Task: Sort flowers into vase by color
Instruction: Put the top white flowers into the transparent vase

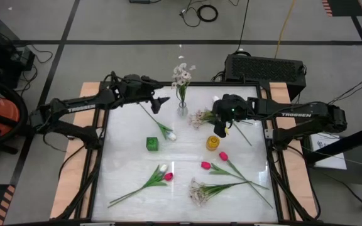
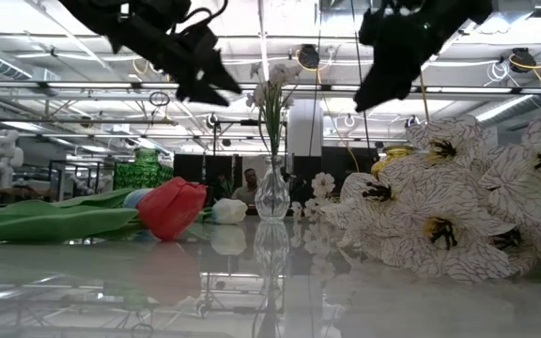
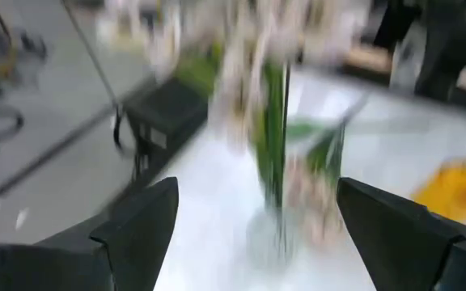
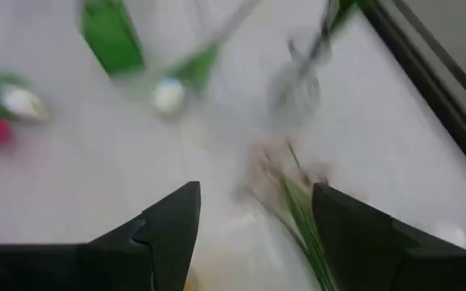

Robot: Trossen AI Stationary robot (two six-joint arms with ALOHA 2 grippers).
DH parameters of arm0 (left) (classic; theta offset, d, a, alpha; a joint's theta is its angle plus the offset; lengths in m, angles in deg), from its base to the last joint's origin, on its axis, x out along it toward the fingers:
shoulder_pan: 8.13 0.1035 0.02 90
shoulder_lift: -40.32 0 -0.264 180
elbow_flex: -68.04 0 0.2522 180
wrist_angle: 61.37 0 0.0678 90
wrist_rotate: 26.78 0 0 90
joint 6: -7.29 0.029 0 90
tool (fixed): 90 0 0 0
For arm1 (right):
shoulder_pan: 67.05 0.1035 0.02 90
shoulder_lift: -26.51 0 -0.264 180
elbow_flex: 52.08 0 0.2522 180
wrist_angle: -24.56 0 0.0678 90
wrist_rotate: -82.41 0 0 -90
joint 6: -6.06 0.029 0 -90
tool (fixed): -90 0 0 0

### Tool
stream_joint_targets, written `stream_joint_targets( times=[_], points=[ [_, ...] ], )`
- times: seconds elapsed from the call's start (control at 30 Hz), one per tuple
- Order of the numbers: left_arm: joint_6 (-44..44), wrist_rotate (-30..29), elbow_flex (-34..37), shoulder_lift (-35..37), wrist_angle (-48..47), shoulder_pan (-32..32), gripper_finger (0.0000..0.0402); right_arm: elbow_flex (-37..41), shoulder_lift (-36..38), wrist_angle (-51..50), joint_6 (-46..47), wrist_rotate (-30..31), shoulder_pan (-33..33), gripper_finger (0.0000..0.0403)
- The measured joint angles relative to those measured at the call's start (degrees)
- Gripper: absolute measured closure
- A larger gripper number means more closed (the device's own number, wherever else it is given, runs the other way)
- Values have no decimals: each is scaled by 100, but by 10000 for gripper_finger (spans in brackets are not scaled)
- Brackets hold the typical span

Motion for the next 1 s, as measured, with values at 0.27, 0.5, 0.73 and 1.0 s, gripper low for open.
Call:
stream_joint_targets(
  times=[0.27, 0.5, 0.73, 1.0],
  points=[
    [-50, -13, 2, 82, -1350, -132, 59, 0, -532, -658, -854, 1315, -368, 183],
    [-190, -120, 7, 25, -1211, -344, 59, 0, -1248, -637, -1603, -168, -1124, 203],
    [-195, -133, 7, 25, -1204, -506, 59, 0, -2084, -529, -2007, -201, -1304, 191],
    [-200, -134, 7, 25, -1187, -640, 59, 0, -2771, 76, -2397, -99, -1307, 169]
  ],
)
